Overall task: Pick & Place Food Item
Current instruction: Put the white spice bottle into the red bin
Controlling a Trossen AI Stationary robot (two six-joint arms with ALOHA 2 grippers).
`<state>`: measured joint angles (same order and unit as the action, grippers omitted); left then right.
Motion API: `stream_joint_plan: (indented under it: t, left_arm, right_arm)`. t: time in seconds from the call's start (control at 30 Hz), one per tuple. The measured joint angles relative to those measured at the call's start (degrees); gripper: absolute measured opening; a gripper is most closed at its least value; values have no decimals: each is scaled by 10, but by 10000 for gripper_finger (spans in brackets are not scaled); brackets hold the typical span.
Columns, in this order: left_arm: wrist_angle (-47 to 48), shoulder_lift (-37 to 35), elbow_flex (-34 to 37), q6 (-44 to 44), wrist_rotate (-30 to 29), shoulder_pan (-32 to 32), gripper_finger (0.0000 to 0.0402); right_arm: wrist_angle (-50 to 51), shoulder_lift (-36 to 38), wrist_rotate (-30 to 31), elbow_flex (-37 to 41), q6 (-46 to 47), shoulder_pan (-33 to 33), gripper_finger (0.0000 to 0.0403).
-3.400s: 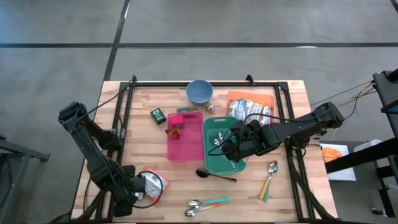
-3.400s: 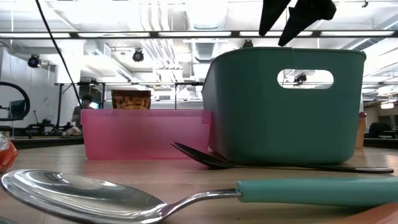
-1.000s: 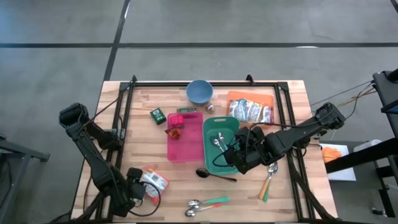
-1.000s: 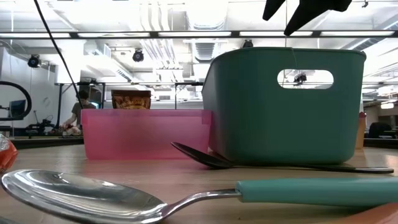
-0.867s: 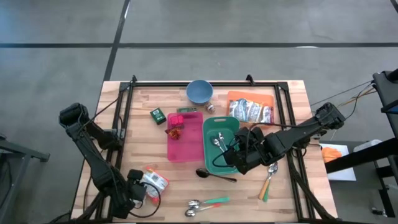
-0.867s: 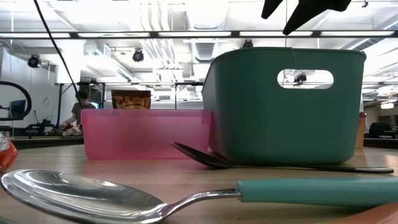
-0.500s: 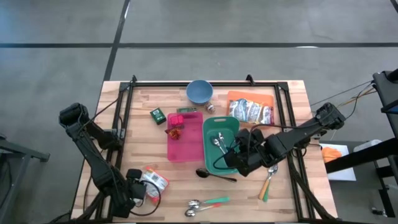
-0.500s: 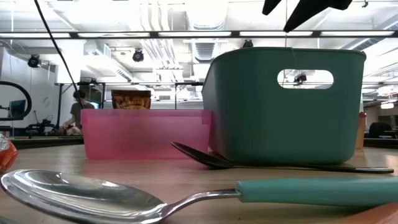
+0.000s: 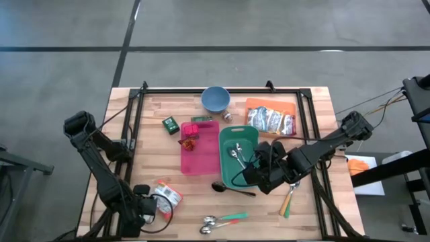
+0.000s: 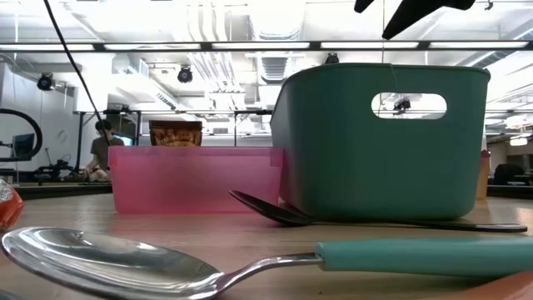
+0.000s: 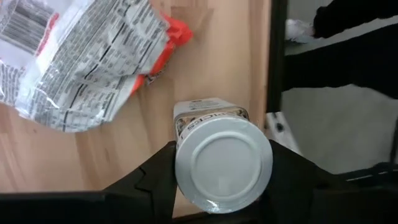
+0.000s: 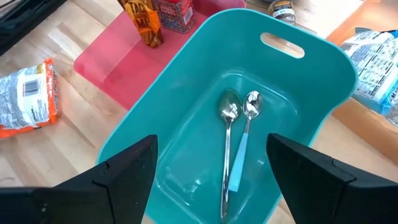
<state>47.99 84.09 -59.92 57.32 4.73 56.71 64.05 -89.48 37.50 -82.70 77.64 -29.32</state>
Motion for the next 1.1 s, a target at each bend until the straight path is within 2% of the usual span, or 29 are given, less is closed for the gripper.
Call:
stream_joint_plan:
  t: [0.23, 0.47, 0.6, 0.73, 1.1]
  left_arm:
    - [27, -21, -43, 26, -15, 0, 187]
    - [114, -44, -111, 42, -122, -4, 187]
    - [173, -45, -142, 23, -164, -30, 187]
    - [199, -45, -151, -27, -168, -84, 187]
    - [189, -44, -152, -217, -168, -281, 187]
  right_arm:
    - [-4, -7, 0, 0, 6, -3, 298]
    - [-6, -7, 0, 0, 6, -5, 298]
    - [-9, -7, 0, 3, 18, -8, 298]
    - [-20, -7, 0, 5, 19, -11, 298]
    - [-75, -7, 0, 8, 19, -12, 298]
